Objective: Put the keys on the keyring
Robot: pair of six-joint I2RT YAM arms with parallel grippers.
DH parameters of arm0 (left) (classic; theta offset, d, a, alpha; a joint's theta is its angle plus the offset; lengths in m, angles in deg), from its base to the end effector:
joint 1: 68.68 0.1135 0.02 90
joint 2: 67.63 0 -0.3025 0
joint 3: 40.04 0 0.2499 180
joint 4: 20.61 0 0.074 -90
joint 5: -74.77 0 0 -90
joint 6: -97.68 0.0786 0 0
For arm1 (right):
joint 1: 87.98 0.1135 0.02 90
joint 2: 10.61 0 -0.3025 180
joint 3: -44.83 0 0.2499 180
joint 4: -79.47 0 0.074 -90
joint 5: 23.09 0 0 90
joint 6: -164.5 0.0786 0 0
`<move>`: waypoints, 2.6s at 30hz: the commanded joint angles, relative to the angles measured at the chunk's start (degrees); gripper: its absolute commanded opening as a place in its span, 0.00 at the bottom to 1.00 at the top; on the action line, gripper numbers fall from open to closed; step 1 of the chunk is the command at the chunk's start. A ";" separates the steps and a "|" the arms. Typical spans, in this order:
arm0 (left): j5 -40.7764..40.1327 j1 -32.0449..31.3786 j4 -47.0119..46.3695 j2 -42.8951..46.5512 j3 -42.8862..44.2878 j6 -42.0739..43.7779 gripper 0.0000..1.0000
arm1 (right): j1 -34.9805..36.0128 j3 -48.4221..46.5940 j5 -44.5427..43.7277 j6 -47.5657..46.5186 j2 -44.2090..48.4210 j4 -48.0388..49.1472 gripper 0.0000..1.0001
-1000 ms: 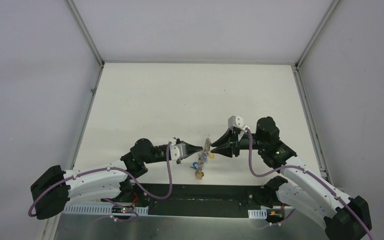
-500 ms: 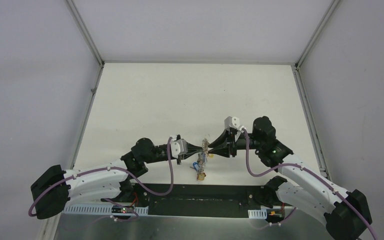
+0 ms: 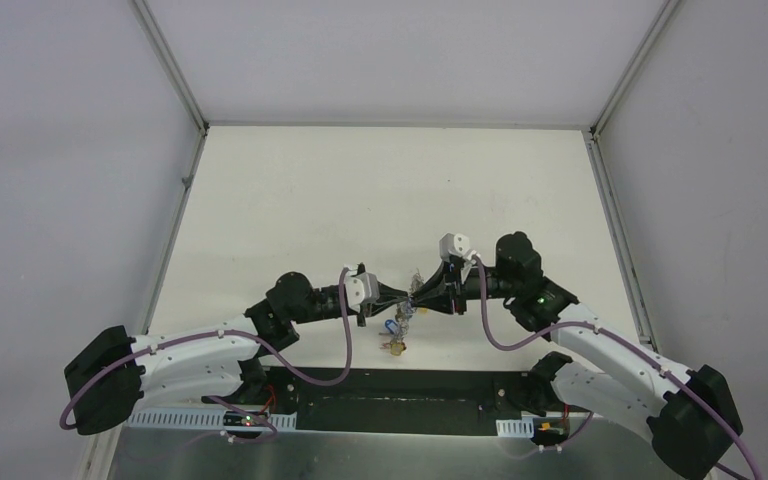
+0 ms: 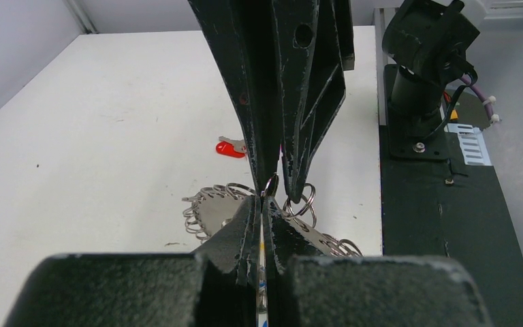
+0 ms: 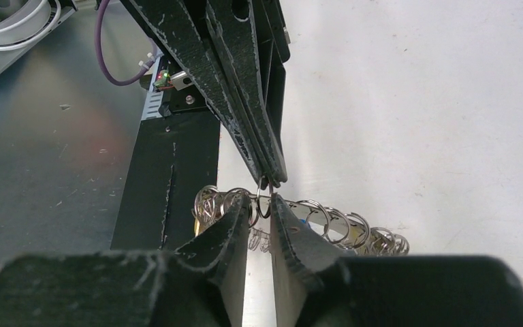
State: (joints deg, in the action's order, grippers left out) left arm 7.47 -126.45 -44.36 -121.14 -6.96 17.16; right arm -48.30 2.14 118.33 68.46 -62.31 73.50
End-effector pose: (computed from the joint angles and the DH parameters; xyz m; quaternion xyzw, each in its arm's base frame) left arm 0.0920 -0.2027 0.2780 0.4918 0.4811 -0.4149 0.5954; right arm 0.1133 0.1738 0.2800 -0.5211 0.5560 0.4882 0.4256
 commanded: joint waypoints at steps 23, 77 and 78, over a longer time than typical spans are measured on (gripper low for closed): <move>-8.22 -0.29 10.39 16.75 2.87 -3.38 0.90 | 0.66 -2.40 -2.45 -4.07 7.20 -5.99 0.00; 11.99 -0.32 23.71 0.08 16.63 6.31 0.68 | 0.80 -8.62 -3.80 -32.42 14.50 -21.00 0.00; 11.94 -0.32 23.50 -0.02 16.48 6.00 0.67 | 0.84 -7.48 -3.96 -29.36 14.85 -18.57 0.00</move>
State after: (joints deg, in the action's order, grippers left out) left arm 18.33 -126.45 -19.64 -120.82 7.49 25.53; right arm -47.64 -7.48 114.57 23.24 -49.33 40.67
